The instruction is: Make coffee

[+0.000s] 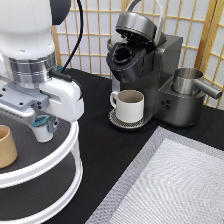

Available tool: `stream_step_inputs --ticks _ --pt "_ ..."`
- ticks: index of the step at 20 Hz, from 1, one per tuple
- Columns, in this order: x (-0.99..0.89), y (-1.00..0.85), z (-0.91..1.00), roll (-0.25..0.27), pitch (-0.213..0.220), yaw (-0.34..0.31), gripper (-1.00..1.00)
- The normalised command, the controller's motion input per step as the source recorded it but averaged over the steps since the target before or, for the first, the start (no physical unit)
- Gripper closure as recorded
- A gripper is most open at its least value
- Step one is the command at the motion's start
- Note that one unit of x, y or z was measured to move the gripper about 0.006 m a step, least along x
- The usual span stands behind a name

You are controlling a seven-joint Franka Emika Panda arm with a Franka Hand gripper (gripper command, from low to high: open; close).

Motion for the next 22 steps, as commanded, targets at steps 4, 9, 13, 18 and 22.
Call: stream_step_inputs --ticks 4,9,13,18,22 --pt "0.19 0.4 1.0 0.023 -0.05 0.057 1.0" --pt "0.26 0.49 0.78 0.185 0.032 0.091 1.0" --pt "0.18 0.5 0.5 0.278 0.063 0.086 1.0" --pt "0.11 0.48 0.3 0.333 0.092 0.078 1.0" --pt "0.03 0.38 0.14 0.374 0.113 0.048 1.0"
